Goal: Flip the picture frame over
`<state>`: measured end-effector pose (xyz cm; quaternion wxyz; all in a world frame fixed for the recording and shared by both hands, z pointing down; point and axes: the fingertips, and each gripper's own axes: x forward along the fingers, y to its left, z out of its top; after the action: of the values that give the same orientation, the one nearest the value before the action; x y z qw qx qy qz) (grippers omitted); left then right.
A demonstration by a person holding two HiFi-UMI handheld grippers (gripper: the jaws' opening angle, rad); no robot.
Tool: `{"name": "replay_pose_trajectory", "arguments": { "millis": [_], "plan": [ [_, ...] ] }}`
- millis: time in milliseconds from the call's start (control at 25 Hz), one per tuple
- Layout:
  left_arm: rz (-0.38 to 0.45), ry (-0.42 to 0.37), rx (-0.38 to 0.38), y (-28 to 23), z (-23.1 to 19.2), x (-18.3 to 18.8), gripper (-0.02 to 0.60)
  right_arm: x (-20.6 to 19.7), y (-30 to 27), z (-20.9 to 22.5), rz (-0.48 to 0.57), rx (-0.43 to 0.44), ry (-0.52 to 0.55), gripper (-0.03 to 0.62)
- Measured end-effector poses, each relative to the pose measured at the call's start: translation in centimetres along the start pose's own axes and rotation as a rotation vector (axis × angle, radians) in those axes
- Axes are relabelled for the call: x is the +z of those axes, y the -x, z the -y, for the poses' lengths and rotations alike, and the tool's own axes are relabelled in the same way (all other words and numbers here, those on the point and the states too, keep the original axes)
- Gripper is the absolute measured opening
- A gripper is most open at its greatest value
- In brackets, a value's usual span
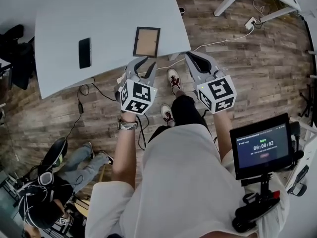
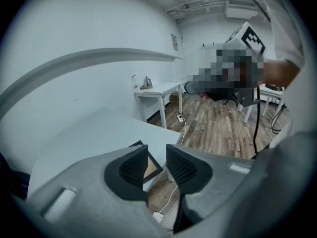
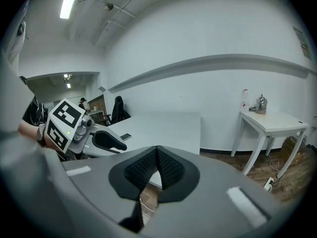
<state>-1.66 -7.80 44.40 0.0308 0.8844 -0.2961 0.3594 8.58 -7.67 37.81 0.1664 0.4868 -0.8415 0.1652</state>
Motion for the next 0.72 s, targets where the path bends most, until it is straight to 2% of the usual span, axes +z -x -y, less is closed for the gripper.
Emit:
{"name": "replay_pose_trajectory", "arguments": {
  "millis": [200,440,600,720],
  "plan": [
    [-0.013,-0.046,-0.024,-2.2,0.2,-1.7,0.109,-2.1,-1.5,0.3,-0.035,0.006,-0.026,0.003],
    [-0.082,-0.076,-0.030,-4.0,-0.2,-3.5,0.109,-4.1,-2.4,0.4,-0.072,0.018,-0.045,0.003],
    [-0.115,-0.069,-0.061,-5.6,0.2,-4.4,0.127,-5.5,-2.9,0.9,-0.086,0.019,-0.067,0.002],
    [-0.154,-0.096,-0.071,-7.2,0.5,-5.4,0.132,-6.9,-3.6,1.7,-0.108,0.019,-0.089,0.003]
  ]
}}
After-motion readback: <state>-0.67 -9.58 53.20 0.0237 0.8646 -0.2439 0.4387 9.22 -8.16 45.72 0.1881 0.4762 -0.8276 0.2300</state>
